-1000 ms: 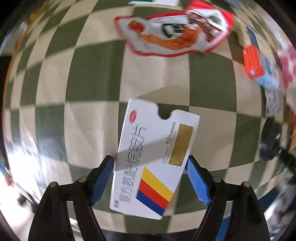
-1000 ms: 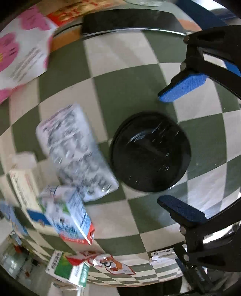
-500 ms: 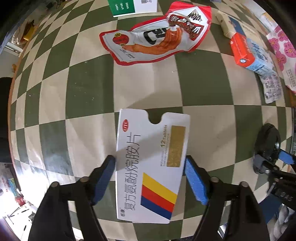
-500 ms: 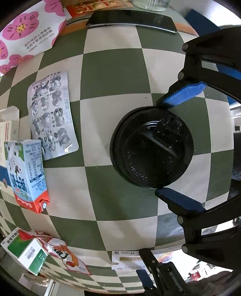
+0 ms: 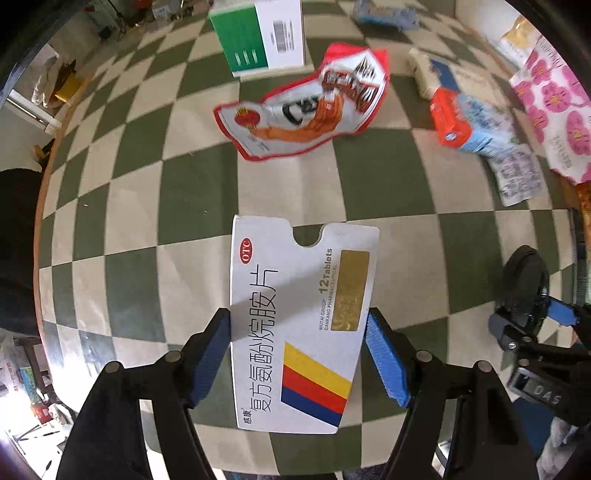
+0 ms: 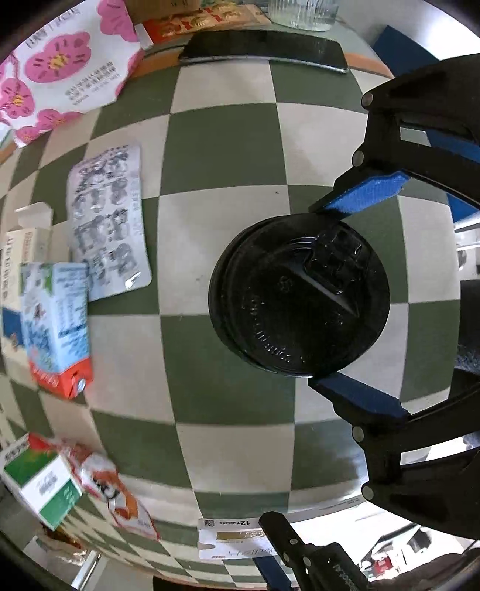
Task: Collect trash
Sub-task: 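Grasp the striped medicine box with the left tool while the right tool grasps the black lid, then carry the medicine box and black lid to the trash bin, then open both tools over the bin, dropping the box and lid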
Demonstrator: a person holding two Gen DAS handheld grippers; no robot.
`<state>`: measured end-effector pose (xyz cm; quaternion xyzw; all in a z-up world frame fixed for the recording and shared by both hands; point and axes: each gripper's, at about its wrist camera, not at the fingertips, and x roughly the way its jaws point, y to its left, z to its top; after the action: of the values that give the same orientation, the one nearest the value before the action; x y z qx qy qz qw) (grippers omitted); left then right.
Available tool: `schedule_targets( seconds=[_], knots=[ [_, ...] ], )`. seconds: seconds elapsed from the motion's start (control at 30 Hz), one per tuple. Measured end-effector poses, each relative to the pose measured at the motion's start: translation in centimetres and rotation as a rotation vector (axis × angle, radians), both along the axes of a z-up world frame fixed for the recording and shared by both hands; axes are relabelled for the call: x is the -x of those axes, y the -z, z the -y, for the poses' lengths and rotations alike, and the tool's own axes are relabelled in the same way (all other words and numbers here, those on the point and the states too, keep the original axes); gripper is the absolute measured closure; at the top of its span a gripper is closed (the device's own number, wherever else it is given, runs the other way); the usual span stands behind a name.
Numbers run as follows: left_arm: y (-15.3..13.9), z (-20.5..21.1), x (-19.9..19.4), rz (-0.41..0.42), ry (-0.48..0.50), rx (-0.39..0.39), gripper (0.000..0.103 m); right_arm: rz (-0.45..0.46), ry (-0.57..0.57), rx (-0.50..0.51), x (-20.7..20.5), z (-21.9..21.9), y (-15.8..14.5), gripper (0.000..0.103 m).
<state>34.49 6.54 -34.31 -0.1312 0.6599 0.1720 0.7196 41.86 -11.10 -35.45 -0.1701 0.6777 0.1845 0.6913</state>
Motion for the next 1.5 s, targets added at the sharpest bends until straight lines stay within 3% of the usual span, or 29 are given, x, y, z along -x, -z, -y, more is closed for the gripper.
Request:
schedule_targets(
  seconds=[0.3,0.5,0.63,0.73,0.83,0.97,1.13,1.2,1.33,1.5],
  knots=[
    [-6.8,-0.4,6.5,0.165,-0.025,0.008,0.033,0.117,0.013,-0.105,5.8,-1.3,-6.2,0.020],
    [-10.6,-1.9,14.4,0.272,-0.027,0.049,0.033,0.188,0.046,-0.185,13.2,-0.4,-10.5,0.019],
    [-10.3,-2.6,19.9,0.286,-0.030,0.116,0.033,0.194,0.091,-0.223,20.1,0.1,-11.3,0.019],
    [-7.6,-3.0,24.4,0.237,-0.063,0.189,0.033,0.143,0.149,-0.234,25.0,1.5,-9.9,0.019],
    [-3.1,-3.1,28.2,0.153,-0.116,0.271,0.033,0.041,0.198,-0.220,29.1,2.8,-6.3,0.019],
    [5.5,-3.3,32.1,0.040,-0.204,0.381,0.033,-0.108,0.252,-0.193,33.3,4.0,1.2,0.019],
    [19.0,-3.8,34.5,-0.080,-0.294,0.441,0.033,-0.272,0.298,-0.186,36.6,4.5,13.5,0.019],
    [24.7,-3.8,34.8,-0.123,-0.313,0.474,0.033,-0.308,0.293,-0.181,37.4,4.2,18.9,0.018],
    [33.0,-3.7,35.2,-0.180,-0.312,0.470,0.032,-0.348,0.264,-0.165,38.3,3.3,28.0,0.018],
    [38.7,-3.2,35.9,-0.205,-0.298,0.410,0.002,-0.379,0.214,-0.147,39.1,1.5,37.1,0.016]
  ],
)
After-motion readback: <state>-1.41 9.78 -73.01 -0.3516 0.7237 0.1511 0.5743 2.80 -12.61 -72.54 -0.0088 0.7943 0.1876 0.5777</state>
